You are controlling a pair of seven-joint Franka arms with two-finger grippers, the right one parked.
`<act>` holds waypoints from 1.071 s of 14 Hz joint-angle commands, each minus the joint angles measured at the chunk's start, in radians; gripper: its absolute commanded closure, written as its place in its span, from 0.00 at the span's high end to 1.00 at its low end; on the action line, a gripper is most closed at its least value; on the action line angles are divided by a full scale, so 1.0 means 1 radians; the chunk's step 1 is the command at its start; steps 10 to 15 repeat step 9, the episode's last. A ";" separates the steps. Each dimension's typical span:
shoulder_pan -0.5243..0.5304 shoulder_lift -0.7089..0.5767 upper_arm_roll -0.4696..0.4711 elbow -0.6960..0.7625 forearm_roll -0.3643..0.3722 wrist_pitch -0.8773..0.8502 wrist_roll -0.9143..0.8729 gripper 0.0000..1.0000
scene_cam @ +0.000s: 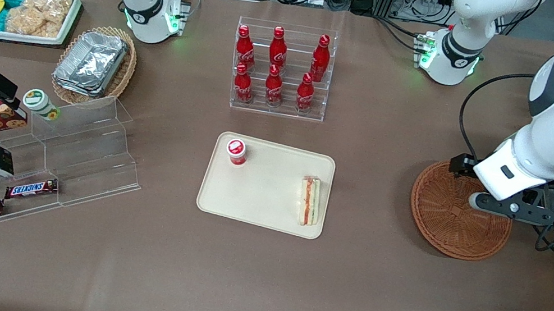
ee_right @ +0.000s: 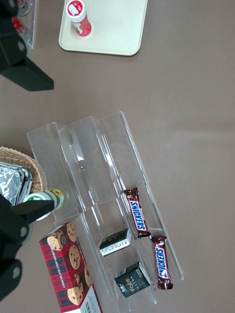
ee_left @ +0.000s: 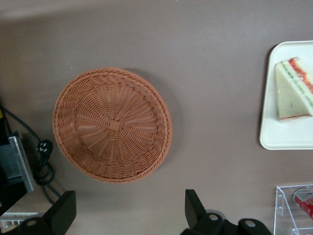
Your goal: Place sandwich from basket to tray
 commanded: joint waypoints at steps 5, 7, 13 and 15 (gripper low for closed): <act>-0.195 -0.110 0.311 -0.065 -0.055 -0.020 0.241 1.00; -0.189 -0.064 0.313 0.014 -0.057 -0.025 0.272 1.00; -0.199 0.025 0.308 0.145 -0.055 -0.106 0.284 1.00; -0.199 0.025 0.308 0.145 -0.055 -0.106 0.284 1.00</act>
